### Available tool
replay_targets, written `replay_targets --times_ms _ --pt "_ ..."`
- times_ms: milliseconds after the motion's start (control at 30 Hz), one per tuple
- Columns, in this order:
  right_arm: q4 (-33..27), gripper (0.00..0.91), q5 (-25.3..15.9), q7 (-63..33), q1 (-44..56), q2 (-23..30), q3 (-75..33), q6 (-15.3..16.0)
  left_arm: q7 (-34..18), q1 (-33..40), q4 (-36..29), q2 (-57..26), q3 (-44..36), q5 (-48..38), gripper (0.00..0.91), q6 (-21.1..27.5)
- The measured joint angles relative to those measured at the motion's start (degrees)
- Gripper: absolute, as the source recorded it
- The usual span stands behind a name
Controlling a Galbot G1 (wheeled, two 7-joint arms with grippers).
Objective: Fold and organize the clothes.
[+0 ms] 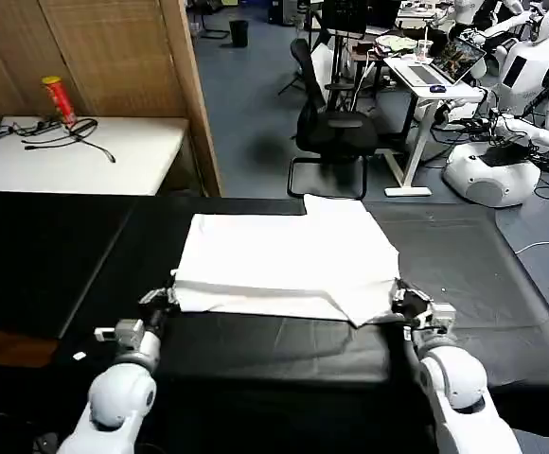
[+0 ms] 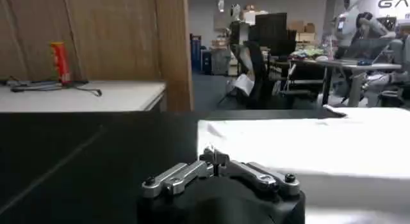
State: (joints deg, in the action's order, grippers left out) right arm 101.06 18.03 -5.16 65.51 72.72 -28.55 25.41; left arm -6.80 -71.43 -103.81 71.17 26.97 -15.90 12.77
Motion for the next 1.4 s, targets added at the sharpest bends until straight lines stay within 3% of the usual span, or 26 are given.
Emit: replay_targets --times_ms 200,233,267,300,467,667,967,1133,1233,1267,1300,1333,1367,1400 --pt "-2.38 0.0 -0.03 1.72 -2.55 -0.63 1.13 -0.24 -0.01 1.18 1.12 -0.64 -0.96 -0.05 0.0 0.12" --pt "-2.39 0.068 0.1 1.95 -2.57 -0.82 1.14 0.29 -0.01 1.33 1.26 -0.66 -1.04 -0.05 0.0 0.28" --pt "-2.36 0.878 0.27 2.33 -2.52 -1.04 1.05 0.87 -0.01 1.4 1.3 -0.69 -1.08 -0.05 0.078 0.61" --pt "-2.15 0.878 0.48 2.77 -2.35 -1.25 0.9 1.25 -0.04 1.43 1.31 -0.7 -1.11 -0.04 0.878 0.89" --pt "2.09 0.878 2.76 4.88 0.42 -3.2 -0.72 4.4 0.07 0.84 0.83 -0.73 -0.83 0.3 0.878 1.72" --pt "11.17 0.878 3.21 4.97 6.47 -6.41 -3.48 7.34 0.08 -1.06 -0.91 -1.32 0.44 0.55 0.878 2.85" --pt "17.52 0.878 1.94 4.43 16.5 -6.55 -7.17 6.84 0.91 -6.41 -5.45 -3.33 1.59 -5.12 0.878 7.2" --pt "17.08 0.702 1.97 4.66 18.13 -5.81 -7.54 6.39 1.44 -7.57 -5.78 -3.47 1.6 -5.72 0.878 7.49" --pt "16.0 0.663 2.0 4.95 17.86 -5.28 -7.16 5.79 1.54 -7.62 -5.33 -3.42 1.54 -6.04 0.878 7.5" --pt "15.6 0.585 2.01 5.04 17.63 -5.09 -7.04 5.65 1.58 -7.64 -5.28 -3.5 1.54 -6.11 0.868 7.5" --pt "15.35 0.546 2.03 5.16 17.46 -4.99 -6.94 5.56 1.6 -7.67 -5.22 -3.58 1.56 -6.12 0.819 7.5" --pt "15.18 0.449 2.03 5.21 17.38 -4.95 -6.9 5.53 1.63 -7.73 -5.22 -3.68 1.61 -6.19 0.722 7.5" --pt "14.95 0.371 2.03 5.31 17.32 -4.94 -6.84 5.47 1.64 -7.79 -5.22 -3.77 1.66 -6.3 0.692 7.51" --pt "14.79 0.224 2.03 5.46 17.32 -4.94 -6.79 5.36 1.65 -7.83 -5.22 -3.86 1.72 -6.41 0.458 7.51"
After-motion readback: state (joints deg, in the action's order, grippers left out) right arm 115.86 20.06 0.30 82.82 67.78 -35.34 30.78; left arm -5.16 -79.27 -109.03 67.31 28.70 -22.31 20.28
